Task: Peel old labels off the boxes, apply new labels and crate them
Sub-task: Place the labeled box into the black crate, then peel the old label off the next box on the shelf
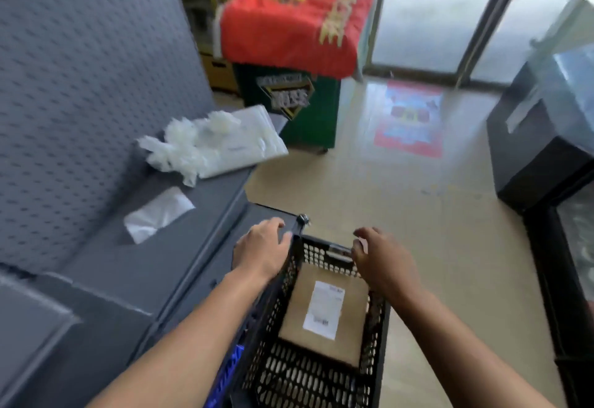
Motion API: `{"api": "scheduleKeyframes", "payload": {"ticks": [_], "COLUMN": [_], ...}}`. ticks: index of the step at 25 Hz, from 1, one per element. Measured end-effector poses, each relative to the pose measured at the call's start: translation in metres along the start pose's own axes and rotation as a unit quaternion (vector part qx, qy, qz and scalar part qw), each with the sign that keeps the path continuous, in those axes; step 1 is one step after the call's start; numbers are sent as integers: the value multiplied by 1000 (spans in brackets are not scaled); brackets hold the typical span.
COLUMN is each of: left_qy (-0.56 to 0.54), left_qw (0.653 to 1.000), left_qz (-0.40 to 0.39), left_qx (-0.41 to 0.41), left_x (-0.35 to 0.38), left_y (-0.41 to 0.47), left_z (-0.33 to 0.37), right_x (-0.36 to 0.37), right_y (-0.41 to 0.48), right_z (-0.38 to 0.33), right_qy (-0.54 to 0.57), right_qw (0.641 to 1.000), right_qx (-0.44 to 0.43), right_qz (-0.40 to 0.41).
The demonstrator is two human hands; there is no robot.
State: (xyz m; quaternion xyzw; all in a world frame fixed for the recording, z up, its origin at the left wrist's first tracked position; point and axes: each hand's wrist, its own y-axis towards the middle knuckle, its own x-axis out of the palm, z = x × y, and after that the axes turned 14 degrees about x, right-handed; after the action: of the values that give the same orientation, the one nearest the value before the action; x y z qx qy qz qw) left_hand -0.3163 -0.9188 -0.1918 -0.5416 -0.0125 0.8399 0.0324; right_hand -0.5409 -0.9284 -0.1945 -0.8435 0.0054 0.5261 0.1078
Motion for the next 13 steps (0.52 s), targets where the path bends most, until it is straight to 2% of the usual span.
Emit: {"api": "scheduleKeyframes", "payload": {"ticks": [4, 7, 13], "left_qy": [14, 36, 102], "left_qw": [989, 962, 888], "left_qz": [149, 264, 404], "left_qx": [-8, -51, -196], "left_x": [-148, -242, -383], "left_y": [-47, -119, -326], "left_z": [19, -1, -55], "right_x": [-90, -132, -157], "right_y": [-33, -83, -232], "right_z": [-96, -184, -351], "right_qy": [-21, -2, 69], "right_qw": [987, 961, 888], "right_qx": [-148, -258, -449], "right_qz": [61, 96, 65]}}
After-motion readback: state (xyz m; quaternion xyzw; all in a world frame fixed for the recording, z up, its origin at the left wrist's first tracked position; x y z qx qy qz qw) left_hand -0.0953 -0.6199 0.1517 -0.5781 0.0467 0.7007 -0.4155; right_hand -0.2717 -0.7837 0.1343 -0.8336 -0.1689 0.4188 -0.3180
